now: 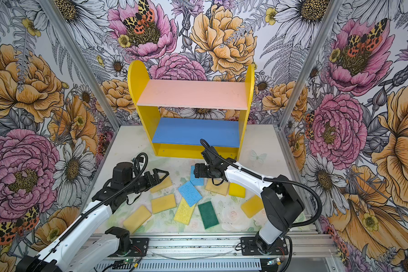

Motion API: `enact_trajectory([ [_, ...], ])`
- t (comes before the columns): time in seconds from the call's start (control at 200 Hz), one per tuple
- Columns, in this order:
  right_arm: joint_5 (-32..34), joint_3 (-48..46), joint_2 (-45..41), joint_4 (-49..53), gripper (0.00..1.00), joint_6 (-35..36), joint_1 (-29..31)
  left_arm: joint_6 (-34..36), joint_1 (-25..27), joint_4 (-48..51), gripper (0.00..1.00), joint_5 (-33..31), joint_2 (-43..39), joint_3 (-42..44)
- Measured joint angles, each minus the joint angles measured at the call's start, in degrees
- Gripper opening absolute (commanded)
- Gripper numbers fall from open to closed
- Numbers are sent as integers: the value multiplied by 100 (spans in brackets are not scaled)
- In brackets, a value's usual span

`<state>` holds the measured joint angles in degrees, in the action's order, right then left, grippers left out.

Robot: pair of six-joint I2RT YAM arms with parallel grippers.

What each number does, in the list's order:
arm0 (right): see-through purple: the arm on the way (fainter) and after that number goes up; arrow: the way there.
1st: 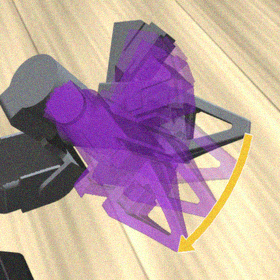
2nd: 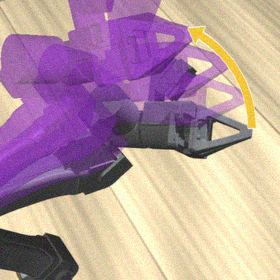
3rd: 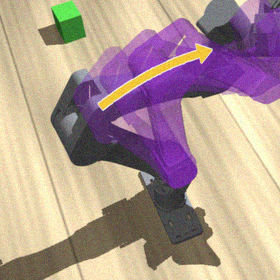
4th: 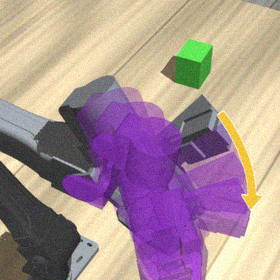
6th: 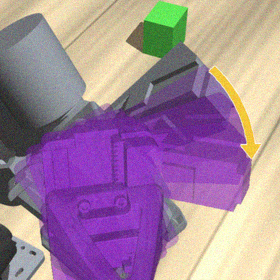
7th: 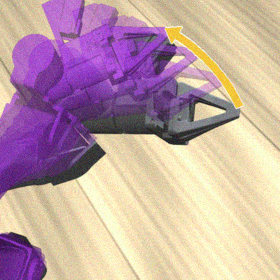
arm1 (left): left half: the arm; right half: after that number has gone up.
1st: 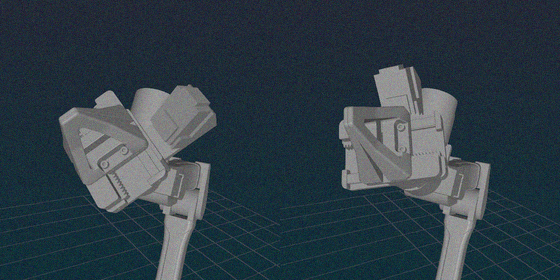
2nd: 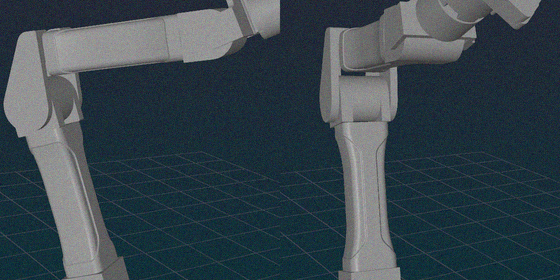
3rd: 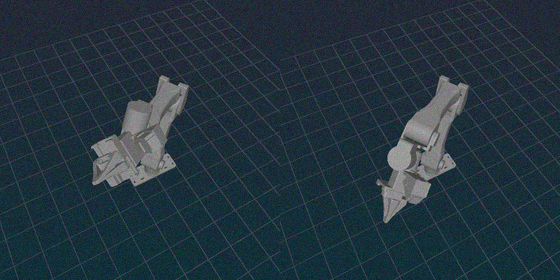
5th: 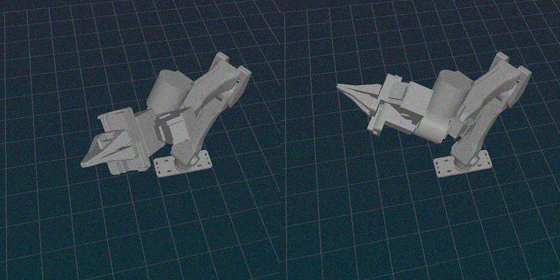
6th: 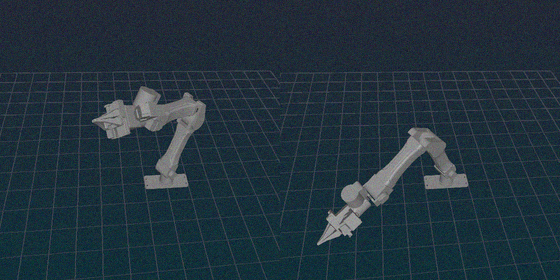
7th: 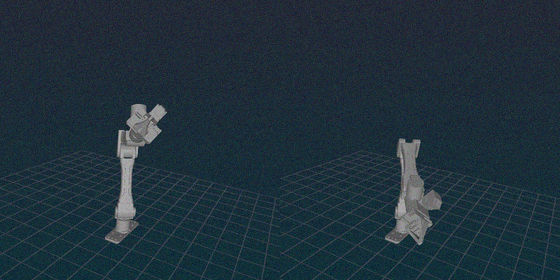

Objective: Place and organize the cleaning sponges onto the shelf
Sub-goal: 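Lower the right gripper and close it on the blue sponge's near end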

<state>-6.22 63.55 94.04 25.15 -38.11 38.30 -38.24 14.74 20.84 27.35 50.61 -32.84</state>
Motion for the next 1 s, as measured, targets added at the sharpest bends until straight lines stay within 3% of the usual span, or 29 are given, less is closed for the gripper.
enact_trajectory([
  [0.33,162,0,522,-382,71,-105,4,0,-4,0,99,81,164,61],
  [1.001,138,188,1414,-833,56,-284,-116,2,-35,-61,99,98,474,140],
])
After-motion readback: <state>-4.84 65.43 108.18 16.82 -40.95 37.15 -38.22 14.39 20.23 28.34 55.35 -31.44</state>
